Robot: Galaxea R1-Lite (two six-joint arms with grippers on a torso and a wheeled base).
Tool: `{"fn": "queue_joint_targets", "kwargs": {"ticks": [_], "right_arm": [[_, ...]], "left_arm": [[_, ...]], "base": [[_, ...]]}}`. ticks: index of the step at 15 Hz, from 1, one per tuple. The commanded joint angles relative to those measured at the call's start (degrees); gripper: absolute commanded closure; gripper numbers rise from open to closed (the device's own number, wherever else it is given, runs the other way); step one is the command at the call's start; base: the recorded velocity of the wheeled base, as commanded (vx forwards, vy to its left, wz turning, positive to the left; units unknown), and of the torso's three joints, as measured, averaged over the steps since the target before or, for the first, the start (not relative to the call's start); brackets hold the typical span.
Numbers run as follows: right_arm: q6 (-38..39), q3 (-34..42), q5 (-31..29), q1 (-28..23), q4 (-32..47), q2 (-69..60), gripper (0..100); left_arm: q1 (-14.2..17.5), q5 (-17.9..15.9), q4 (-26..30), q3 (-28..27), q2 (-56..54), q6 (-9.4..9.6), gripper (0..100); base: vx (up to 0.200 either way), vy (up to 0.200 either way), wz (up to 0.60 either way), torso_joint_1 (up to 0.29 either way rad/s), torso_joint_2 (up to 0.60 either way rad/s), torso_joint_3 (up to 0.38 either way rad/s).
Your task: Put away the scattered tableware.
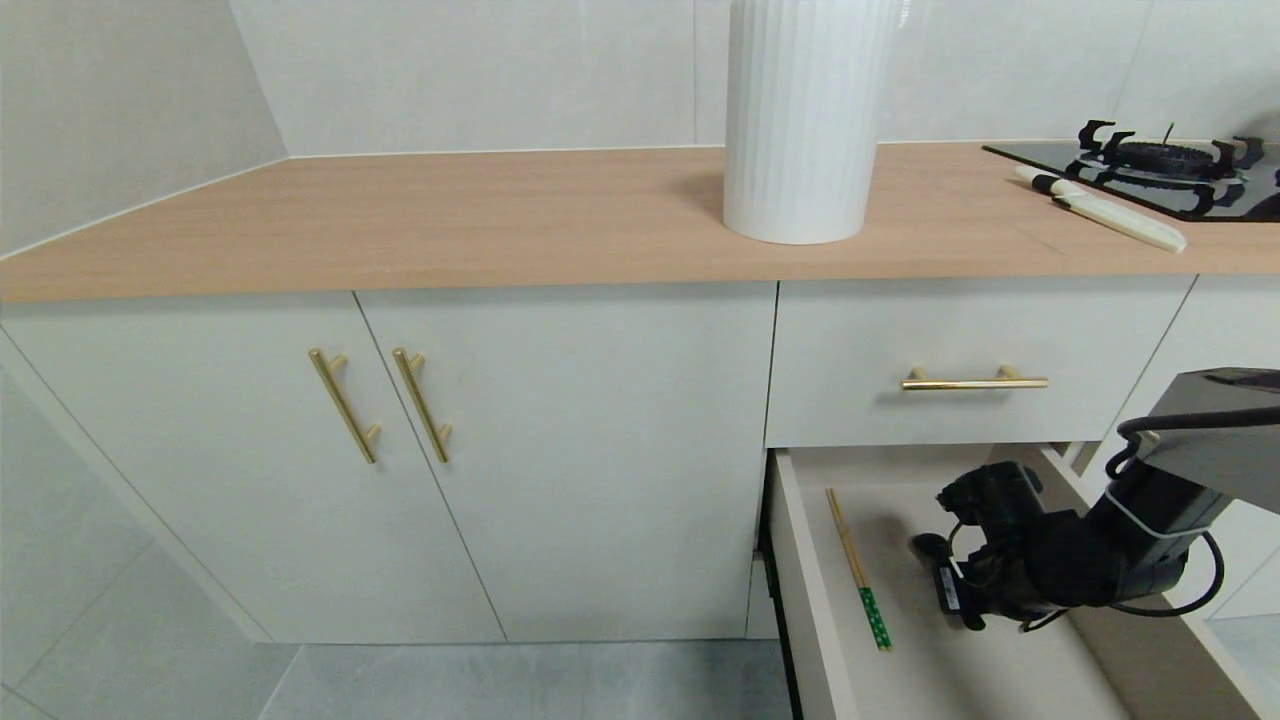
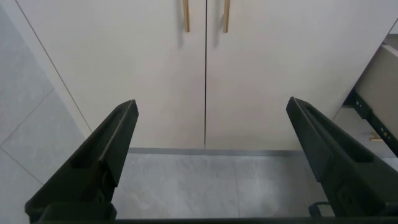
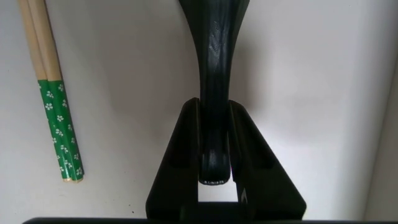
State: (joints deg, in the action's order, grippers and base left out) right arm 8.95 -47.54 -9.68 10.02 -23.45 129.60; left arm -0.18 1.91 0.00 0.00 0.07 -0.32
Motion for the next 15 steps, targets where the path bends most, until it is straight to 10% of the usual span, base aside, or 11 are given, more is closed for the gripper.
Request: {"fn": "queue_joint_targets", "kwargs": {"ticks": [1,15], "right_arm": [[-0.07,-0.01,0.01,0.00,-0.01,0.04,0],[-0.51,5.36,0.10,-0.44,2.54,-21.14,0]], "left_arm": [[0.01,0.02,0.00,0.00,0.01,-0.03,0],[0.01,0.02,0.00,0.00,0.01,-0.03,0]], "base": [[0.000,0.000,0.00,0.000,0.00,0.000],[0.000,0.000,0.00,0.000,0.00,0.000]]}}
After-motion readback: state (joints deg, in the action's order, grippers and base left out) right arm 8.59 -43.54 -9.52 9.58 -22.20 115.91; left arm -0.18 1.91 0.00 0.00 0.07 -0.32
